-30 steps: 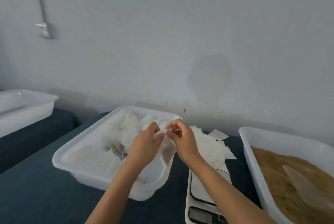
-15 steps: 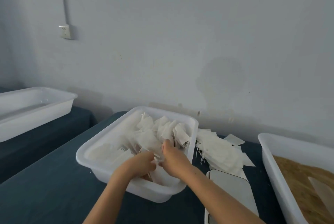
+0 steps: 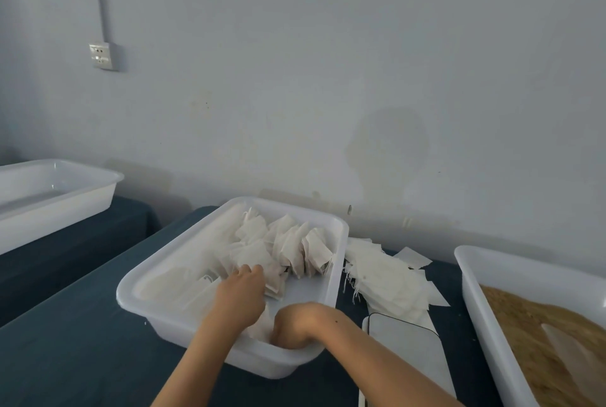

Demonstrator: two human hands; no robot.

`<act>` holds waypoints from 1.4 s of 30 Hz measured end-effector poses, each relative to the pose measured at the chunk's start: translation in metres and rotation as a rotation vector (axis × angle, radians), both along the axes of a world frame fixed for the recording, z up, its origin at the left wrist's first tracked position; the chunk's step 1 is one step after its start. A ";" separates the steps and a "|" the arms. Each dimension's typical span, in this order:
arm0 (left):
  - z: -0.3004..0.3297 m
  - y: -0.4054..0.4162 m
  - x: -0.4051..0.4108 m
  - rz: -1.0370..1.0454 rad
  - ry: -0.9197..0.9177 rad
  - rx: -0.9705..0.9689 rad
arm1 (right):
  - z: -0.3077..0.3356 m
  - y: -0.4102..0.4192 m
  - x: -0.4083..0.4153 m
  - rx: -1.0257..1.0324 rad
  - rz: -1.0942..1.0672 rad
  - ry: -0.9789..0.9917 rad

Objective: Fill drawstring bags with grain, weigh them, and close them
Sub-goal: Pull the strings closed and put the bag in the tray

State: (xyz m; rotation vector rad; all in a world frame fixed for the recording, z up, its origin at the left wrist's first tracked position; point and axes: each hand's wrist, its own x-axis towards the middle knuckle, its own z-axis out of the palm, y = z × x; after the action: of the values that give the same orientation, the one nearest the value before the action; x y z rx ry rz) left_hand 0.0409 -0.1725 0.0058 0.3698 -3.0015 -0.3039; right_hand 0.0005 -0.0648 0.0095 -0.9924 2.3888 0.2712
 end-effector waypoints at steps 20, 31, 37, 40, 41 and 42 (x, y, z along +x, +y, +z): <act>-0.002 0.048 -0.052 -0.138 0.058 -0.073 | -0.043 0.134 -0.130 -0.518 -0.393 0.481; 0.005 0.058 -0.052 -0.120 0.209 -0.002 | -0.022 0.152 -0.126 -0.874 -0.510 0.728; 0.036 0.106 -0.054 -0.203 0.516 0.180 | 0.046 0.202 -0.105 -1.282 -0.553 0.712; 0.050 0.150 -0.060 -0.315 0.565 0.357 | 0.072 0.239 -0.087 -1.348 -0.593 0.683; 0.053 0.166 -0.063 -0.362 0.575 0.418 | 0.076 0.253 -0.081 -1.346 -0.611 0.666; 0.055 0.182 -0.067 -0.408 0.581 0.481 | 0.078 0.266 -0.074 -1.343 -0.626 0.642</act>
State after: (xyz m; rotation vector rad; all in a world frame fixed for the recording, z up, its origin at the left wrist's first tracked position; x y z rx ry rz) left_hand -0.0257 0.0097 0.0605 -0.2715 -2.3729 -0.9807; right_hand -0.0736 0.2014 0.0877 -0.5243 3.2424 -1.6429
